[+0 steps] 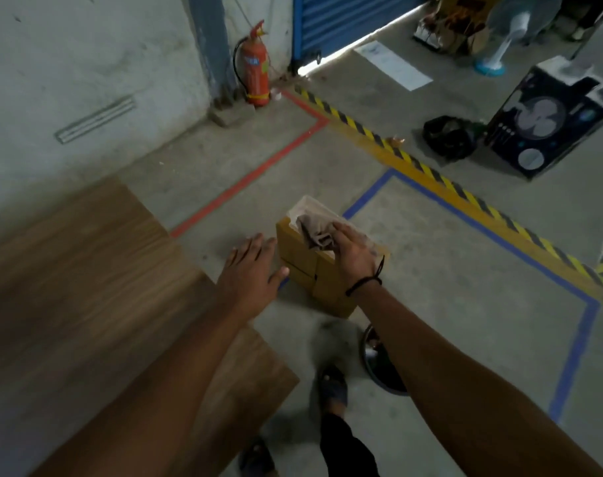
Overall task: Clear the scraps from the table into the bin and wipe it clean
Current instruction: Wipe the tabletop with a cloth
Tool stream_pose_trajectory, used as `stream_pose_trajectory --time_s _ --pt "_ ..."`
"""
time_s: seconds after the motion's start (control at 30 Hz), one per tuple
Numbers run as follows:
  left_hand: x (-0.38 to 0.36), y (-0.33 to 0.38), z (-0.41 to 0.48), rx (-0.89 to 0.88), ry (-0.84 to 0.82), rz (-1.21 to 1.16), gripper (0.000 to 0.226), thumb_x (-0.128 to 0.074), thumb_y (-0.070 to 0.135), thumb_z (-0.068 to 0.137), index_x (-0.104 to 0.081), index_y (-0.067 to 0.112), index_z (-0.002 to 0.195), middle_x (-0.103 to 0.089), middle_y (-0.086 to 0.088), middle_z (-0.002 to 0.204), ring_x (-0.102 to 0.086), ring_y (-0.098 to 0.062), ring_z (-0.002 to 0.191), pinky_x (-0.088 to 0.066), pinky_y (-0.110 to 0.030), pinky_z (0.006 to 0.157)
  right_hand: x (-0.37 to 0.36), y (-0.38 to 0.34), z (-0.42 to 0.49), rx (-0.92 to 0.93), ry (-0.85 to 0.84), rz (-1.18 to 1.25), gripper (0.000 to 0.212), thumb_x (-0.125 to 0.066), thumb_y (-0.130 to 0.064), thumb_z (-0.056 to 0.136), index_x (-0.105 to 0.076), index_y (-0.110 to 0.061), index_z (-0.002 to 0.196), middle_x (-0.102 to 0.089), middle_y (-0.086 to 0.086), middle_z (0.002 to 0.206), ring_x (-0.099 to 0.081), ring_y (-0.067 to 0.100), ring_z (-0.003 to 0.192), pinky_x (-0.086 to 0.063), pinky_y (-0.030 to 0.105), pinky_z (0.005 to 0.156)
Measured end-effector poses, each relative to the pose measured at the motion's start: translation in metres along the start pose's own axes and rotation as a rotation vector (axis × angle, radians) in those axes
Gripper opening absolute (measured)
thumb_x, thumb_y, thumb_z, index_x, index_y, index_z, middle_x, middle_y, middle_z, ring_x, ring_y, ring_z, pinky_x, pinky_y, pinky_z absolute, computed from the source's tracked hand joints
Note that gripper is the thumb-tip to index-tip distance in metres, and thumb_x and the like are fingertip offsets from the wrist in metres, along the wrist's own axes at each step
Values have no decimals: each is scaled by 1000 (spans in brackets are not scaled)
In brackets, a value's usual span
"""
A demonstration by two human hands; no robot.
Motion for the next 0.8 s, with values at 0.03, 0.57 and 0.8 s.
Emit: stream_pose_trajectory --time_s 0.03,0.57,0.8 --pt "-1 -2 13 13 6 5 64 -35 49 96 -20 17 150 -18 -9 158 -14 -27 146 -13 -43 117 -4 9 19 -1 21 -11 40 -45 -19 98 -48 -22 138 -38 1 150 -30 24 140 -17 45 116" --pt "-140 2 192 13 -82 29 72 -20 58 89 -20 19 150 -18 -5 159 -10 -23 147 -8 -41 118 -157 147 210 -123 -194 -341 46 -37 -32 98 -28 -32 144 -19 2 158 -16 29 144 -23 53 110" --pt "-156 -10 195 38 -102 7 73 -19 59 89 -18 19 150 -14 -5 159 -8 -22 147 -7 -41 118 -189 177 219 -377 -286 -219 35 -34 -34 97 -39 -36 132 -41 7 144 -34 31 135 -32 51 103"
Point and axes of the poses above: each hand's wrist, its own z-axis towards the middle knuckle, its own x-axis out of the back of the hand, y = z × x, the point moved 6 cm from there along z, towards the middle knuckle
